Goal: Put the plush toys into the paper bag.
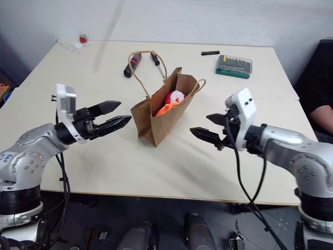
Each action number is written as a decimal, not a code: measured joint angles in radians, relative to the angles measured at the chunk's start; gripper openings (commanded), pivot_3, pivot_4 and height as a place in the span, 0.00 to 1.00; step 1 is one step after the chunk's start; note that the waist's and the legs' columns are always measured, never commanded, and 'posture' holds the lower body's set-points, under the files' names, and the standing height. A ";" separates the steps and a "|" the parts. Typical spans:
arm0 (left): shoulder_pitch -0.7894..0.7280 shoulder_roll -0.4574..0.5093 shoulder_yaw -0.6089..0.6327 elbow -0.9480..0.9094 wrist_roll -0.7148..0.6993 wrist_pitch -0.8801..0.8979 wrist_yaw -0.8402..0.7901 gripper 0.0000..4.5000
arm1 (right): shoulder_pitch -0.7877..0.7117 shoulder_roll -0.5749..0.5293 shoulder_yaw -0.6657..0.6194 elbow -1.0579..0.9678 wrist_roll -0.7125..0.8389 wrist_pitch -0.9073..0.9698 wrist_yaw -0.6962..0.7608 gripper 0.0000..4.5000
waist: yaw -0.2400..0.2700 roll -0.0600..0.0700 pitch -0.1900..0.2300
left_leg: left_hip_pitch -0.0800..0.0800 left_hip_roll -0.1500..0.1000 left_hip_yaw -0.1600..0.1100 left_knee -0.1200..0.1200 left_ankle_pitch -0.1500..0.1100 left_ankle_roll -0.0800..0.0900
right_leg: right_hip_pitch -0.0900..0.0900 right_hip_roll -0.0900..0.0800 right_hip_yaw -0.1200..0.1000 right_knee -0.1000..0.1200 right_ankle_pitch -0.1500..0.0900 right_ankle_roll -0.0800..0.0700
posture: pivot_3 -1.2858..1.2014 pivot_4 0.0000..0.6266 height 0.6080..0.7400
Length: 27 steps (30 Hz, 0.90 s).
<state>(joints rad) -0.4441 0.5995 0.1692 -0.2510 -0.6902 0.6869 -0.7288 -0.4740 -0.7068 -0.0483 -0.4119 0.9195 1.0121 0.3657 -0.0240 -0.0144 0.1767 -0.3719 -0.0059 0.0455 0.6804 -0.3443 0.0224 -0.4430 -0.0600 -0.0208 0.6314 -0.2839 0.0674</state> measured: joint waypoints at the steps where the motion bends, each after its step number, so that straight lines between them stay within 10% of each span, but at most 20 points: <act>1: -0.004 -0.011 -0.021 0.025 0.020 -0.022 -0.008 1.00 | -0.012 0.029 0.052 0.026 -0.056 -0.023 -0.004 0.57 | -0.001 0.000 0.000 | 0.000 0.000 0.000 0.000 0.000 0.000 | 0.000 0.000 0.000 0.000 0.000 0.000 | 0.52 0.24 1.00; 8: -0.075 -0.096 -0.110 0.132 0.104 -0.097 -0.008 1.00 | -0.164 0.240 0.281 0.211 -0.358 -0.189 -0.013 0.01 | -0.003 0.000 0.000 | -0.002 0.000 0.001 0.000 0.001 -0.001 | -0.003 0.000 0.000 0.006 0.000 0.000 | 0.52 0.24 1.00; 14: -0.103 -0.177 -0.126 0.207 0.185 -0.159 0.055 1.00 | -0.207 0.323 0.283 0.295 -0.453 -0.250 0.023 0.01 | 0.002 0.000 0.000 | -0.003 0.000 0.000 0.001 0.000 0.000 | -0.002 0.000 -0.001 0.005 0.000 0.000 | 0.52 0.24 1.00; 27: -0.153 -0.240 -0.132 0.277 0.213 -0.203 0.067 0.13 | -0.129 0.342 0.265 0.270 -0.515 -0.305 0.120 0.00 | -0.002 0.000 0.000 | -0.002 0.000 0.000 0.001 0.000 0.000 | -0.003 0.000 -0.001 0.006 0.000 0.000 | 0.52 0.24 1.00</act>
<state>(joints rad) -0.5976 0.3600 0.0371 0.0256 -0.4769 0.4835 -0.6614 -0.6032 -0.3643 0.2167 -0.1423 0.4042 0.7070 0.4860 -0.0258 -0.0143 0.1767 -0.3742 -0.0059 0.0458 0.6814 -0.3440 0.0221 -0.4455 -0.0596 -0.0220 0.6372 -0.2838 0.0677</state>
